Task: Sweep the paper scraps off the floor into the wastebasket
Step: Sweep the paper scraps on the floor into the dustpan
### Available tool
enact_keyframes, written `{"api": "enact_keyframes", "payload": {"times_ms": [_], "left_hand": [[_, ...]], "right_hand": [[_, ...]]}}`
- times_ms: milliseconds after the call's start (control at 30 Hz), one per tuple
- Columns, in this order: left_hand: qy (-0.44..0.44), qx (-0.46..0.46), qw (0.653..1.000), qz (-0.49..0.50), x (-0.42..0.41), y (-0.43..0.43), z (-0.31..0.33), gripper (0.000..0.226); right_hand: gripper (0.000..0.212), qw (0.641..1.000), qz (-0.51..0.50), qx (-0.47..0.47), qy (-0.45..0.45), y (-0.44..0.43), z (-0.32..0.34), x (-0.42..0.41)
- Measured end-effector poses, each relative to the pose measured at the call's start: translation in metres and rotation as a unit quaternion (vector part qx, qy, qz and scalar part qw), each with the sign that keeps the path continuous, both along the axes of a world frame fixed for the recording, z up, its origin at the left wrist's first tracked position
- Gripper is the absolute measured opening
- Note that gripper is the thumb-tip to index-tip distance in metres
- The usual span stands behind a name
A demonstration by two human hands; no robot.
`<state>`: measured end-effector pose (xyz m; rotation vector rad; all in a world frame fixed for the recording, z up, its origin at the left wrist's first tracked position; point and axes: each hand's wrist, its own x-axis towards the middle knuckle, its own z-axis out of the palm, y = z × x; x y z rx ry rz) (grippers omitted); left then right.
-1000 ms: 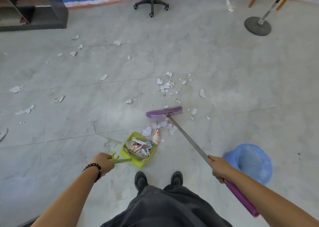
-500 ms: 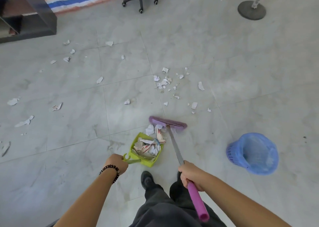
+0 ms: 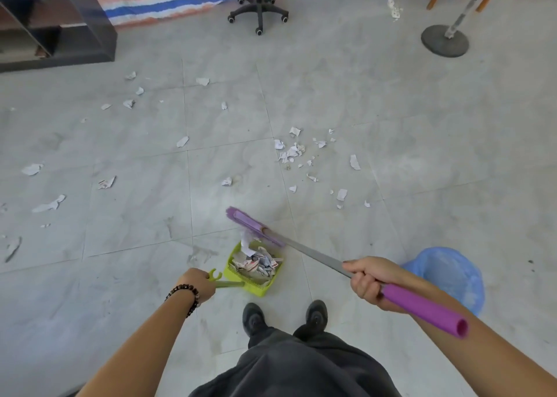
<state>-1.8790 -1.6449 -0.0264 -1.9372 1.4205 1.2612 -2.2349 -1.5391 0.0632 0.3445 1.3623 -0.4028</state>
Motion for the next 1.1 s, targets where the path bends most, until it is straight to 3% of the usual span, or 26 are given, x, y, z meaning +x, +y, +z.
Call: {"api": "enact_keyframes", "payload": {"times_ms": [100,200,300,433,500,567,667,733,933,1100], "left_hand": [[0.01,0.004,1.0,0.01,0.005,0.007,0.001,0.023],[0.011,0.002,0.999,0.035,0.013,0.013,-0.003,0.018],[0.006,-0.005,0.999,0.05,0.021,0.019,-0.009,0.029],[0.002,-0.018,0.998,0.062,0.026,0.021,-0.014,0.028],[0.003,-0.023,0.998,0.065,0.025,0.019,-0.016,0.028],[-0.001,-0.025,0.998,0.061,0.023,0.017,-0.018,0.026],[0.014,-0.024,0.997,0.075,0.024,0.011,-0.017,0.025],[0.02,-0.025,0.996,0.083,0.025,0.006,-0.014,0.019],[0.037,-0.042,0.991,0.119,0.026,0.001,-0.008,0.015],[0.034,-0.061,0.989,0.129,0.022,-0.001,-0.01,0.021]], "right_hand": [[0.034,0.999,0.028,-0.018,-0.001,-0.028,-0.02,0.013],[0.036,0.983,0.163,-0.046,0.068,-0.051,-0.051,0.037],[0.03,0.888,0.38,-0.143,0.216,-0.055,-0.072,0.069],[0.022,0.814,0.525,-0.125,0.214,-0.024,-0.072,0.089],[0.04,0.816,0.532,-0.113,0.196,-0.001,-0.069,0.083],[0.033,0.836,0.506,-0.128,0.17,0.008,-0.057,0.069],[0.018,0.932,0.339,-0.051,0.115,-0.008,-0.042,0.027],[0.014,0.966,0.252,0.027,0.055,-0.018,-0.019,0.007],[0.009,0.98,0.183,-0.044,0.067,-0.017,0.016,0.013],[0.013,0.964,0.229,-0.081,0.104,-0.051,-0.004,0.038]]}}
